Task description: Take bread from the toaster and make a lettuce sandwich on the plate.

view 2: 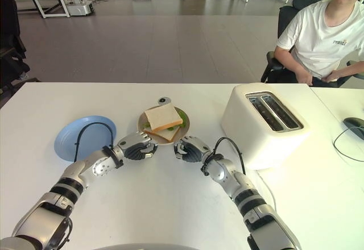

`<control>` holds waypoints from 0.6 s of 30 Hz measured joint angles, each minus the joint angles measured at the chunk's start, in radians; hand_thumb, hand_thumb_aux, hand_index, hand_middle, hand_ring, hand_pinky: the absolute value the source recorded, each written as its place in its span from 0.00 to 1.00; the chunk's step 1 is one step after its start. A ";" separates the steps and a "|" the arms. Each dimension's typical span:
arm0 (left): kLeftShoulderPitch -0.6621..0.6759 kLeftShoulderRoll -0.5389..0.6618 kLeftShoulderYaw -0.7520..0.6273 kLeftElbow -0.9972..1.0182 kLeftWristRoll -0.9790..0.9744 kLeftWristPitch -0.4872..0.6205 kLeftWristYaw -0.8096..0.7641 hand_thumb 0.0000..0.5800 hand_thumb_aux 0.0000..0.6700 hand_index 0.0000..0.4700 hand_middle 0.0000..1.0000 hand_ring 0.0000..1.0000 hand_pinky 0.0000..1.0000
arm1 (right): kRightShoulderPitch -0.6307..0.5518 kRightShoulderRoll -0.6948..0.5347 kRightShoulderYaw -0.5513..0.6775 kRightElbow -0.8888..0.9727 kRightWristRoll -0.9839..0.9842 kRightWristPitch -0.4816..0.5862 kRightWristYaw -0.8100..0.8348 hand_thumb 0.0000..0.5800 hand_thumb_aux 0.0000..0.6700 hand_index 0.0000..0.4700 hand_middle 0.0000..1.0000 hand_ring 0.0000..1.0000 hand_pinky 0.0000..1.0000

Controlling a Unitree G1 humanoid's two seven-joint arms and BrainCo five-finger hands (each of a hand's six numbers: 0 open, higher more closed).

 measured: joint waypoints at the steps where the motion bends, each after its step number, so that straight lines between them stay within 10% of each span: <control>1: 0.012 0.007 0.001 -0.030 -0.012 -0.006 0.000 0.86 0.63 0.63 1.00 1.00 1.00 | 0.020 -0.006 -0.002 -0.028 0.007 -0.013 0.000 0.96 0.81 0.81 0.75 0.75 0.75; 2: 0.043 0.022 0.011 -0.082 -0.071 -0.018 -0.006 0.61 0.38 0.38 0.82 0.82 0.82 | 0.053 -0.024 -0.005 -0.080 0.007 -0.047 -0.004 0.85 0.61 0.61 0.74 0.74 0.74; 3: 0.077 0.031 0.027 -0.131 -0.128 -0.024 -0.024 0.00 0.00 0.00 0.45 0.45 0.45 | 0.083 -0.041 -0.014 -0.136 0.008 -0.073 -0.008 0.43 0.24 0.24 0.69 0.69 0.69; 4: 0.136 0.041 0.051 -0.210 -0.209 -0.028 -0.050 0.00 0.00 0.00 0.21 0.21 0.21 | 0.128 -0.065 -0.034 -0.219 0.025 -0.111 -0.012 0.23 0.12 0.12 0.60 0.60 0.60; 5: 0.191 0.048 0.065 -0.291 -0.276 -0.021 -0.079 0.00 0.00 0.00 0.00 0.00 0.00 | 0.171 -0.082 -0.054 -0.289 0.053 -0.131 -0.007 0.00 0.00 0.00 0.01 0.01 0.01; 10: 0.493 0.053 0.089 -0.674 -0.662 0.062 -0.205 0.00 0.00 0.00 0.00 0.00 0.00 | 0.413 -0.134 -0.147 -0.565 0.376 -0.181 0.080 0.00 0.00 0.00 0.00 0.00 0.00; 18: 0.602 -0.032 0.043 -0.804 -1.077 0.143 -0.370 0.00 0.00 0.00 0.00 0.00 0.00 | 0.421 -0.056 -0.278 -0.555 0.838 -0.099 0.220 0.00 0.00 0.00 0.00 0.00 0.00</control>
